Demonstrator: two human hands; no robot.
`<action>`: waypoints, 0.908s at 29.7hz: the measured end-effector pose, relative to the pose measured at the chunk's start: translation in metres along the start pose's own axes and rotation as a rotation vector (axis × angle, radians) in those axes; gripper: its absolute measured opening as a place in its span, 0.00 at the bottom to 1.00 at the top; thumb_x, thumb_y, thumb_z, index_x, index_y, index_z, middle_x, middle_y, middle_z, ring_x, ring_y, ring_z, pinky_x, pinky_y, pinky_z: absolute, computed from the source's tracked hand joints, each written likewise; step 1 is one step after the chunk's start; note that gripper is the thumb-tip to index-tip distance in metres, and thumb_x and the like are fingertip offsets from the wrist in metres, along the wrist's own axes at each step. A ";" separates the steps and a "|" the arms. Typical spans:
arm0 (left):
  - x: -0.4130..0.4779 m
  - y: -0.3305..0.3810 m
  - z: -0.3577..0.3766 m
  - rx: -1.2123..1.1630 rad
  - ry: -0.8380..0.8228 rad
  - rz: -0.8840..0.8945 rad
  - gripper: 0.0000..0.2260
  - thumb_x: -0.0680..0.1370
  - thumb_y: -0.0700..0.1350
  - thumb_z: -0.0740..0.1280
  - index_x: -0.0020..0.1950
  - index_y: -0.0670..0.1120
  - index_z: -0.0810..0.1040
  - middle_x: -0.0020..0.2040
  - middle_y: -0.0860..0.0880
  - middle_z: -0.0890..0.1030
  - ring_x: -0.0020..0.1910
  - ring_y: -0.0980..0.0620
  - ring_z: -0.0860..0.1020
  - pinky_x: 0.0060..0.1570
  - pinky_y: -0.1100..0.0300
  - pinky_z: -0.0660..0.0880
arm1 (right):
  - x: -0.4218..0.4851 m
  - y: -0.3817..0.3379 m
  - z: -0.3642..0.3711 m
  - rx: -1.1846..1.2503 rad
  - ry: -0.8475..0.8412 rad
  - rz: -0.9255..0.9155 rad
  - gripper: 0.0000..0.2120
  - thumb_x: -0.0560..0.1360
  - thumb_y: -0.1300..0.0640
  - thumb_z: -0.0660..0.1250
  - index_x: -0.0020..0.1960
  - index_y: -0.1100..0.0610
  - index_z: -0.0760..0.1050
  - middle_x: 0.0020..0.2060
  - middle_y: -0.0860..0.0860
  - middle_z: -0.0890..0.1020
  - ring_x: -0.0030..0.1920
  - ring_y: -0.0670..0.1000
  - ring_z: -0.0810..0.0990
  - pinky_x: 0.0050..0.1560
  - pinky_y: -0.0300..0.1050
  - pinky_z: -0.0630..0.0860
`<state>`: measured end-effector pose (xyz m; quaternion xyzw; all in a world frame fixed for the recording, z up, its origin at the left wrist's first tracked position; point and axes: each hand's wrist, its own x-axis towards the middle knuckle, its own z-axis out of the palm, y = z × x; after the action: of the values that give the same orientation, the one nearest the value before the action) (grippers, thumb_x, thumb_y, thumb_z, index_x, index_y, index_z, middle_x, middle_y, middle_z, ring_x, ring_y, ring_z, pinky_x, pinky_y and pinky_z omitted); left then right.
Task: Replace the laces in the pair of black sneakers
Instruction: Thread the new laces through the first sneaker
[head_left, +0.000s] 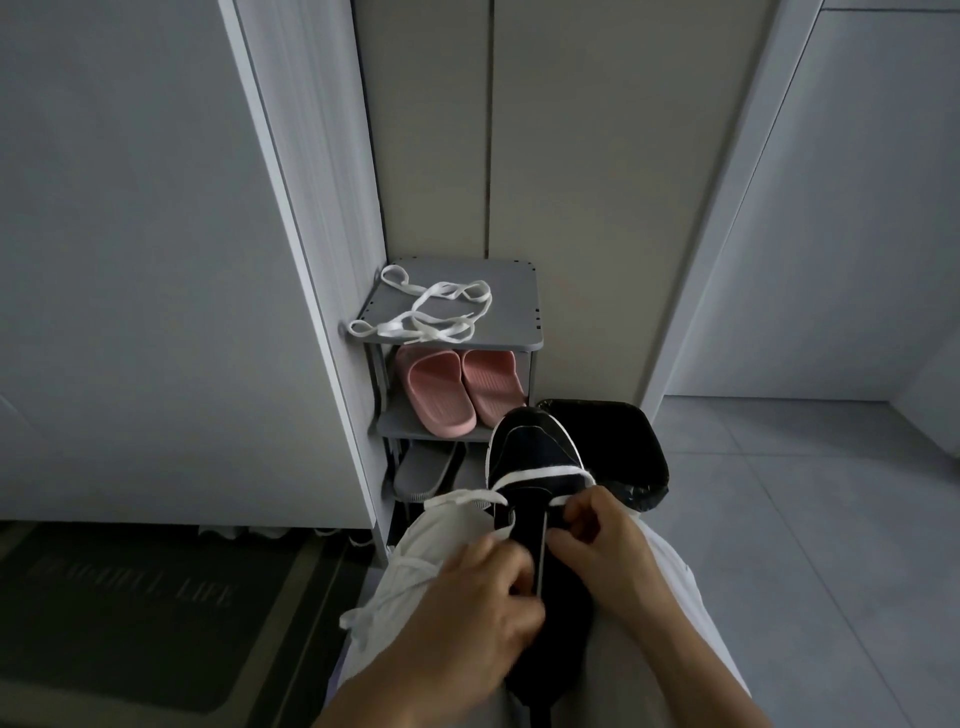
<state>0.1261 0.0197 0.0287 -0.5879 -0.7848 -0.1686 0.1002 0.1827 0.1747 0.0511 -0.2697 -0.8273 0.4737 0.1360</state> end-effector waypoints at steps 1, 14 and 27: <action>-0.010 -0.001 0.000 0.022 -0.069 0.035 0.06 0.66 0.54 0.62 0.32 0.54 0.73 0.39 0.58 0.71 0.43 0.59 0.64 0.38 0.68 0.70 | 0.001 0.000 0.000 -0.003 -0.006 0.004 0.09 0.69 0.62 0.70 0.43 0.57 0.71 0.34 0.48 0.73 0.31 0.43 0.70 0.34 0.28 0.68; 0.055 0.012 0.008 0.182 0.109 -0.410 0.16 0.54 0.57 0.79 0.28 0.53 0.75 0.32 0.55 0.73 0.34 0.54 0.74 0.35 0.61 0.73 | -0.008 0.004 -0.011 -0.050 0.006 0.043 0.01 0.71 0.60 0.69 0.42 0.55 0.77 0.34 0.47 0.79 0.31 0.38 0.74 0.33 0.24 0.67; 0.023 0.000 0.027 -0.225 0.409 -0.528 0.23 0.63 0.42 0.76 0.50 0.52 0.67 0.48 0.57 0.68 0.47 0.57 0.65 0.45 0.61 0.72 | -0.009 0.009 0.018 -0.195 0.118 -0.295 0.15 0.68 0.61 0.72 0.38 0.47 0.67 0.38 0.42 0.70 0.36 0.44 0.72 0.33 0.32 0.68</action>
<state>0.1209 0.0507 0.0123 -0.3259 -0.8501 -0.3883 0.1429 0.1839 0.1604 0.0346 -0.1848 -0.8904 0.3495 0.2254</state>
